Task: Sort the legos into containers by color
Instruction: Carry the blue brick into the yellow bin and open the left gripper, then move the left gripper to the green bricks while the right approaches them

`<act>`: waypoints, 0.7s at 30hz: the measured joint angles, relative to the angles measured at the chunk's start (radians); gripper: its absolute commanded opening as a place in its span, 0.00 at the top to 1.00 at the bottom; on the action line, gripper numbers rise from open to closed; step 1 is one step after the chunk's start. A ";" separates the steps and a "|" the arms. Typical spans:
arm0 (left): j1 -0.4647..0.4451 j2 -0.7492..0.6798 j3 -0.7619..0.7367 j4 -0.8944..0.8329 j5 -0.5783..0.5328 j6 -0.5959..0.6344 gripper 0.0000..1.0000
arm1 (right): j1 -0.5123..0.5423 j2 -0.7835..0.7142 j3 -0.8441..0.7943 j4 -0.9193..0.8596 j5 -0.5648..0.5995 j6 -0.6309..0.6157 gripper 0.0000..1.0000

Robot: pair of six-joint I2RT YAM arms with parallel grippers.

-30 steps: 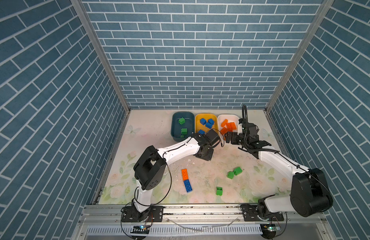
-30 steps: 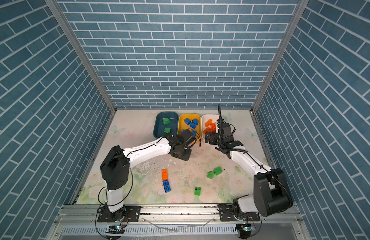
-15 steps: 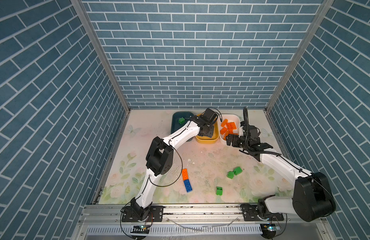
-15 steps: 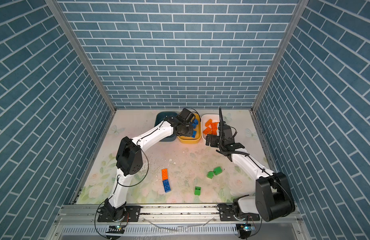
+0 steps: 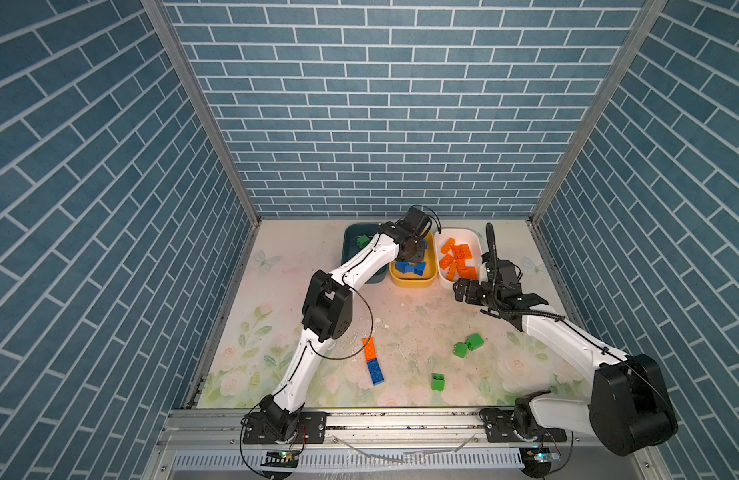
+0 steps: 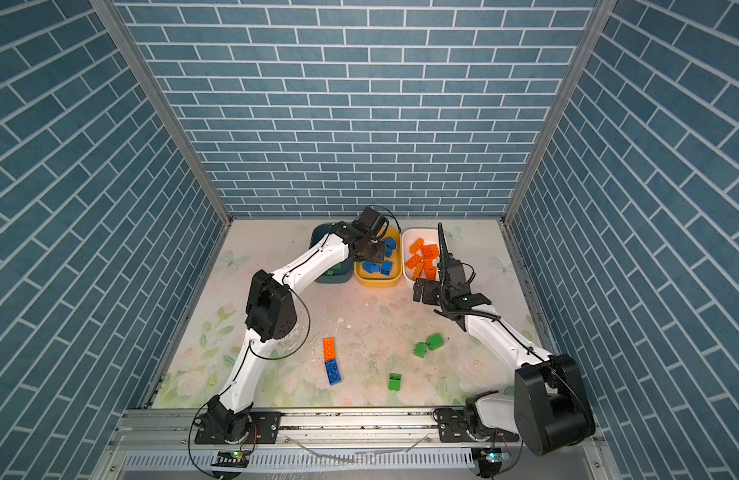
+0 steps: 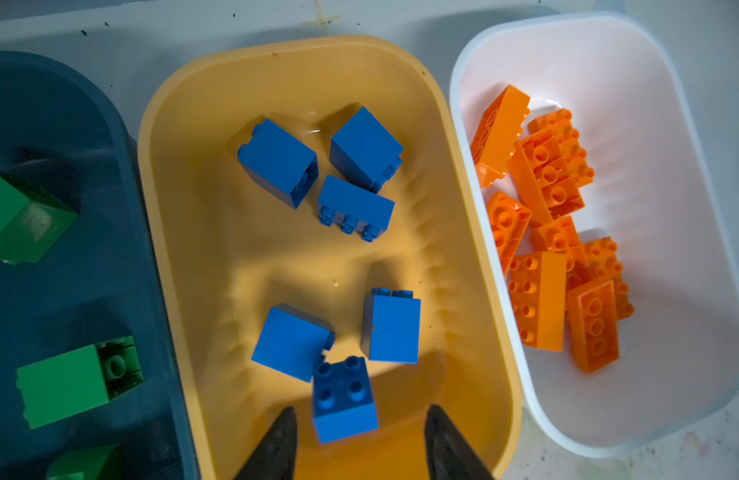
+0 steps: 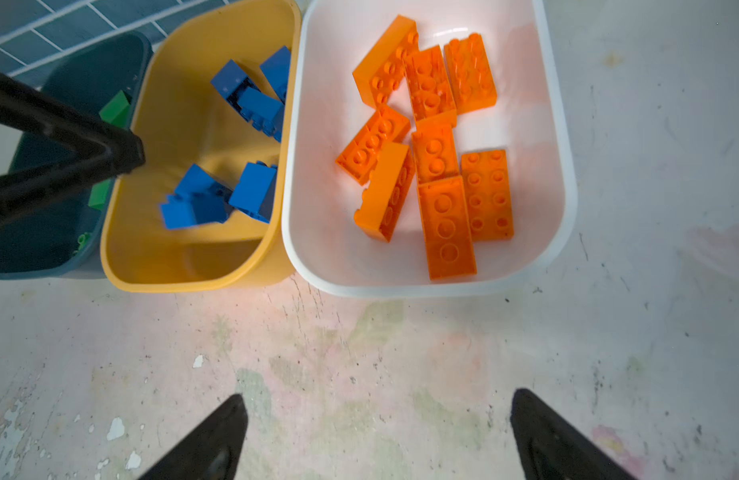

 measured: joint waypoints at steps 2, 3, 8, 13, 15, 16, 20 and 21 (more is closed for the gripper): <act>0.000 -0.002 -0.009 0.008 0.009 0.005 0.31 | 0.000 -0.005 -0.004 -0.024 -0.002 0.000 0.01; 0.000 -0.004 -0.016 0.011 0.013 0.003 0.29 | 0.000 -0.009 -0.004 -0.036 -0.002 0.000 0.01; -0.003 -0.072 -0.129 0.054 0.022 0.003 0.20 | 0.001 -0.052 -0.004 -0.099 -0.003 -0.001 0.01; -0.013 -0.209 -0.296 0.129 0.039 0.011 0.12 | 0.003 -0.077 -0.004 -0.162 -0.002 -0.001 0.01; -0.026 -0.275 -0.370 0.170 0.042 0.018 0.08 | 0.004 -0.090 -0.011 -0.174 -0.002 0.000 0.01; -0.035 -0.315 -0.417 0.192 0.043 0.025 0.06 | 0.005 -0.099 -0.018 -0.179 -0.002 0.001 0.01; -0.096 -0.459 -0.606 0.257 0.035 0.056 0.01 | 0.007 -0.140 -0.075 -0.190 -0.002 0.027 0.01; -0.114 -0.488 -0.647 0.268 0.032 0.065 0.01 | 0.008 -0.147 -0.091 -0.195 -0.002 0.035 0.01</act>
